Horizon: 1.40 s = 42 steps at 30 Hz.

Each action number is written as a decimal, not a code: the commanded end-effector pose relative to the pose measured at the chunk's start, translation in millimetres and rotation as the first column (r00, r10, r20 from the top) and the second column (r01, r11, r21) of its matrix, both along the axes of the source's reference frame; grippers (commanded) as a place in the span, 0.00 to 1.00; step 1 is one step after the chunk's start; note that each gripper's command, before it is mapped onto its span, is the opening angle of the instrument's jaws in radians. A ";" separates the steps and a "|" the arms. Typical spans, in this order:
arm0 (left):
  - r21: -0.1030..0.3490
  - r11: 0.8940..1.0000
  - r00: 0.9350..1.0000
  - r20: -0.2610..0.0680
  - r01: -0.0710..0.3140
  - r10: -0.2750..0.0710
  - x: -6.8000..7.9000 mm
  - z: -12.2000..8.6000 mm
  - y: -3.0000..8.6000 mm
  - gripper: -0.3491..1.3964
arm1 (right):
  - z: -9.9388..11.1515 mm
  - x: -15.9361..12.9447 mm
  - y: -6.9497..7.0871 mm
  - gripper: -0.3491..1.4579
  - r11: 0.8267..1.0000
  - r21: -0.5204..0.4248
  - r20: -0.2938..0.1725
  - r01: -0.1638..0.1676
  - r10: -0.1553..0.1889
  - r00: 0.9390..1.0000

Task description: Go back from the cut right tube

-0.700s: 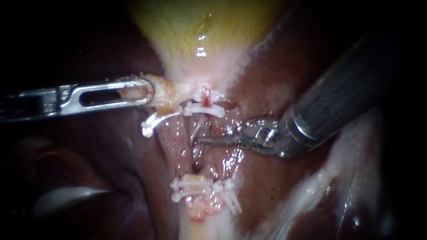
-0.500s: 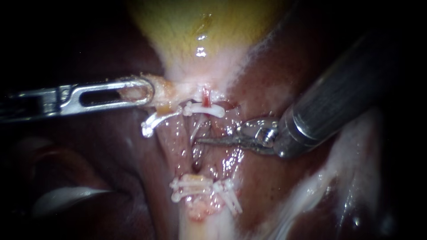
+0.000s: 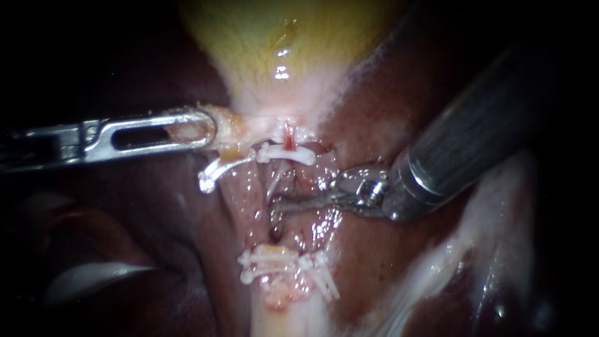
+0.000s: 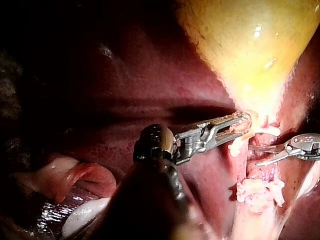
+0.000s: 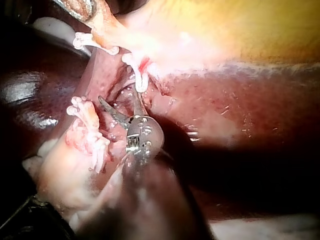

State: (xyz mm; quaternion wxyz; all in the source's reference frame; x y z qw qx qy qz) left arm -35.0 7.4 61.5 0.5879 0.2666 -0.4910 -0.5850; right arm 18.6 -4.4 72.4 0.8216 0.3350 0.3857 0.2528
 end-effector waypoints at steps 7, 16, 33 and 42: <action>0.000 1.000 1.000 0.000 0.000 0.000 0.0 0.0 0.0 0.00 | 0.2 0.5 -0.5 0.96 1.000 -0.006 -0.004 -0.006 0.006 1.000; 0.000 1.000 1.000 0.000 0.000 0.000 0.0 0.0 0.0 0.00 | -0.3 0.4 -0.9 0.98 0.989 -0.140 -0.047 0.057 -0.064 0.997; 0.000 1.000 1.000 0.000 0.000 0.000 0.1 0.1 -0.1 0.00 | -4.4 -4.4 0.7 0.98 0.906 -0.411 -0.059 0.099 -0.135 0.989; -0.001 1.000 1.000 0.000 0.000 0.000 0.1 0.1 -0.1 0.00 | -6.8 -9.0 2.2 0.98 0.900 -0.430 -0.049 0.078 -0.110 0.993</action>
